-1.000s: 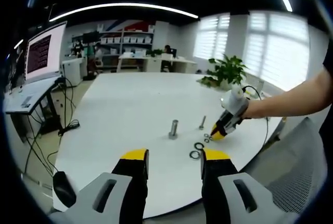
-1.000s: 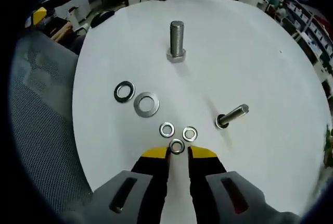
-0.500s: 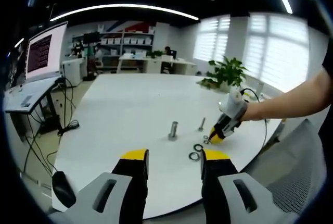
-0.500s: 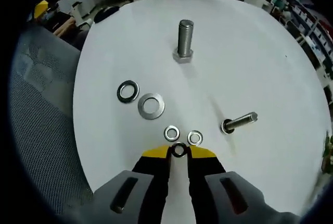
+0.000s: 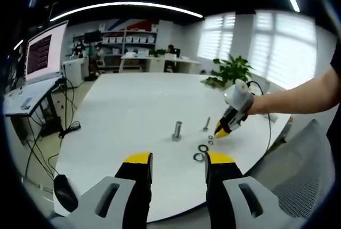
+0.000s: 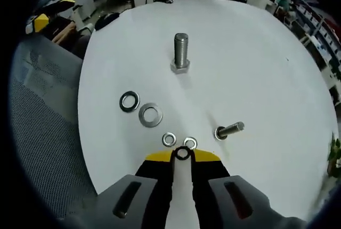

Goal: Place the washer onto the threaded stud by aligning its center hole with the stud, sliding it down to the base, and recovering from edge contact or off-axis alignment until the washer reaches the visible bottom stop.

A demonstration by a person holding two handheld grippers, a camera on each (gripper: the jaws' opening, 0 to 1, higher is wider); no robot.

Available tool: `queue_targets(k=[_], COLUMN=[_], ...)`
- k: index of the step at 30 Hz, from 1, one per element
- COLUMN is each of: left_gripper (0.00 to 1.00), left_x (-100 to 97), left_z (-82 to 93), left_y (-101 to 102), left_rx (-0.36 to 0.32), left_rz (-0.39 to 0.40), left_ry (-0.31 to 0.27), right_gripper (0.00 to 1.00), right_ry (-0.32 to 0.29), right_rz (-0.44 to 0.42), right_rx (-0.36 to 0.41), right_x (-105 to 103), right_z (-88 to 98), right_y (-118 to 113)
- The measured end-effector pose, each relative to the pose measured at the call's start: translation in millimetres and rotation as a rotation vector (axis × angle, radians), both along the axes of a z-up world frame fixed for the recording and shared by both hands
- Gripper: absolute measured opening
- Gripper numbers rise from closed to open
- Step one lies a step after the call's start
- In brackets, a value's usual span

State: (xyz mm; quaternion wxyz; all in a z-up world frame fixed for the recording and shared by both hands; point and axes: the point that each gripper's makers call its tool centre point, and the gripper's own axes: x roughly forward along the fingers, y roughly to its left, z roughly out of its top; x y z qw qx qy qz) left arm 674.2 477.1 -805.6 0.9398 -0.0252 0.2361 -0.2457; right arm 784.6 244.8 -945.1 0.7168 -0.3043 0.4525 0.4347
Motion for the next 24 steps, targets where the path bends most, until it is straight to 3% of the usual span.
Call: queue_targets(k=[7,18,24], left_gripper=[0.37,0.37,0.37], left_x=[-0.3,-0.1,-0.1], left_z=[-0.4,-0.4,0.5], left_y=[-0.1,-0.2,-0.3], left_rx=[0.001,0.002,-0.003], left_rz=[-0.001,-0.004,-0.001], left_ry=[0.002,0.003,0.0], right_gripper=[0.13,0.13,0.13], right_ry=[-0.038,-0.188,-0.241], right_rz=[-0.053,-0.118,-0.145], right_rx=[0.056,0.075,0.092], right_x=[18.8,40.8,51.2], right_z=[15.2,37.2,44.6], right_y=[-4.0,-9.0,-9.0])
